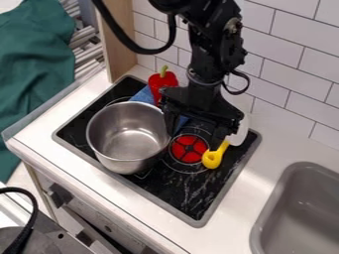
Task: Put the red capsicum in the silver pot
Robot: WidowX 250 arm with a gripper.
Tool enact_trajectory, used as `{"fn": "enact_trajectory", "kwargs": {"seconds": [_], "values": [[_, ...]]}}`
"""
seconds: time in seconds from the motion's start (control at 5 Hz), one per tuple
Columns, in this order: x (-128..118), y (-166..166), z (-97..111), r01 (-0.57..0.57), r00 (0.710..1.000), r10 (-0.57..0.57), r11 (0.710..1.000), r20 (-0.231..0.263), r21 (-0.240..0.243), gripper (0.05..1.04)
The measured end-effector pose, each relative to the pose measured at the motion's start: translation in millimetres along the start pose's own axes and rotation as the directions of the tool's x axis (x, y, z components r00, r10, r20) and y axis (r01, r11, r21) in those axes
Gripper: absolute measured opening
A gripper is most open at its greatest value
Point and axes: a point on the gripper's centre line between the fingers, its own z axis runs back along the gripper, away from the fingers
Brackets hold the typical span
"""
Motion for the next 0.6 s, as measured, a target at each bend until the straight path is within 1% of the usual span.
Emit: {"fn": "enact_trajectory", "kwargs": {"seconds": [0.2,0.4,0.6], "values": [[-4.5,0.6,-5.7,-0.002,1.0,0.002,1.0,-0.024,0.004,1.001],[3.9,-6.6,-0.3,-0.009,1.0,0.01,0.999,0.021,-0.049,1.001],[38.3,-14.7,18.5,0.034,0.993,-0.019,0.99,0.117,-0.135,1.001]]}}
